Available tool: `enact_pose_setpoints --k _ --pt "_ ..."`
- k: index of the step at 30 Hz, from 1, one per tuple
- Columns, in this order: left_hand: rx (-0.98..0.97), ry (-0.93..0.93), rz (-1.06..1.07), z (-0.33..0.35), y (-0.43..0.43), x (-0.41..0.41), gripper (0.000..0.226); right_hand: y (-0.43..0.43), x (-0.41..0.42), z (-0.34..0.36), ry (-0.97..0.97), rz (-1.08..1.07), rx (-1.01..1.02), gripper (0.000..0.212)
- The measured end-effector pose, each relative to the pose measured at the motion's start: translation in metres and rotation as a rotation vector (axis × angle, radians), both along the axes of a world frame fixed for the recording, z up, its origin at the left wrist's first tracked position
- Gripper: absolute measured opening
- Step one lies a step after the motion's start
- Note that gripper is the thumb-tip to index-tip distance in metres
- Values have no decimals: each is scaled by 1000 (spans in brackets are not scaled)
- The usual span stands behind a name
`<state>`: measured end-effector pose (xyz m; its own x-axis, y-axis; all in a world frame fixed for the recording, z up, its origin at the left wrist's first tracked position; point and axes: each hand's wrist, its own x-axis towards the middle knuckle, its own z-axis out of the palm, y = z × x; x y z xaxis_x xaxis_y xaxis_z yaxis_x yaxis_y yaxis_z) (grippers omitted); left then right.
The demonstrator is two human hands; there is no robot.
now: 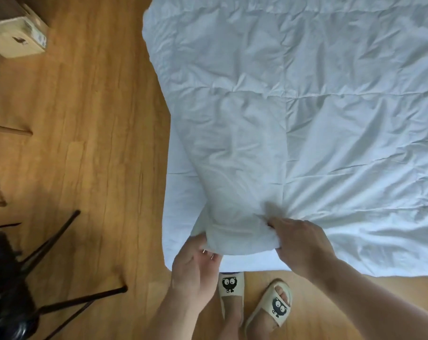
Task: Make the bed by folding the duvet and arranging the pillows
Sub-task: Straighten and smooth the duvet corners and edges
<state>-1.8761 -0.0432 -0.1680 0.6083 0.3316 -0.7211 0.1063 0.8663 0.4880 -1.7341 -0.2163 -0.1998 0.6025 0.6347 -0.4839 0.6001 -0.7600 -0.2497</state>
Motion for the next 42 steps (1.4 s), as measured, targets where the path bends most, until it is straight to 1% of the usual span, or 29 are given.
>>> enact_pose_setpoints --k 1,3,4,5,6,7,8,10,12,13,14,16,18,20,22,24,25,26,28,30,33,36,38,40,42 --pt "-58 33 13 -8 9 13 33 5 -1 2 -23 -9 12 45" --pt "-108 123 -47 -21 28 42 41 15 -6 -1 -111 -3 130 59" --pt "-148 144 -127 -29 35 53 43 21 -12 -3 -119 10 198 69" --pt "-153 173 -226 -35 40 61 41 27 -21 -7 -134 37 262 77" --pt "-141 184 -323 -40 43 65 36 33 -29 -9 -141 62 308 83" --pt "-113 240 -388 -44 44 67 31 38 -35 -11 -138 67 337 87" --pt "-79 286 -411 -47 42 64 28 43 -40 -12 -125 46 353 89" --pt "88 350 -325 -52 38 55 26 45 -43 -14 -101 -39 369 84" --pt "321 318 -279 -36 27 41 21 38 -42 -10 -98 -90 397 75" --pt "392 285 -261 -24 19 33 24 31 -43 -6 -100 -90 415 72" --pt "415 234 -219 -8 11 23 26 23 -44 -2 -98 -77 435 70" --pt "402 149 -122 13 -4 -3 33 7 -46 9 -69 -58 473 64" --pt "335 72 -63 24 -13 -27 37 -3 -48 19 -11 -60 470 56" --pt "134 -32 20 23 -14 -38 50 -8 -48 21 43 -88 441 48" --pt "-70 -67 73 20 0 -25 52 -9 -45 17 81 -129 402 43" --pt "-285 -17 13 12 21 4 65 -10 -40 13 97 -133 351 39" --pt "-356 42 -33 9 29 18 70 -11 -36 12 106 -133 327 37" --pt "-377 98 -87 5 35 29 68 -13 -33 11 115 -136 304 36" --pt "-300 194 -107 -3 39 44 51 -16 -28 10 133 -138 243 35" --pt "-207 235 -23 -7 37 49 35 -18 -25 10 147 -146 168 34" --pt "-18 184 153 14 28 32 24 -15 -21 16 148 -146 125 34" --pt "146 101 308 42 30 -7 25 3 -25 29 107 -35 155 26" --pt "246 113 427 59 37 -42 23 23 -33 36 106 49 161 21" --pt "362 118 392 62 35 -73 25 40 -40 37 109 55 87 21" --pt "403 119 284 54 29 -85 31 45 -41 36 115 36 -4 25"
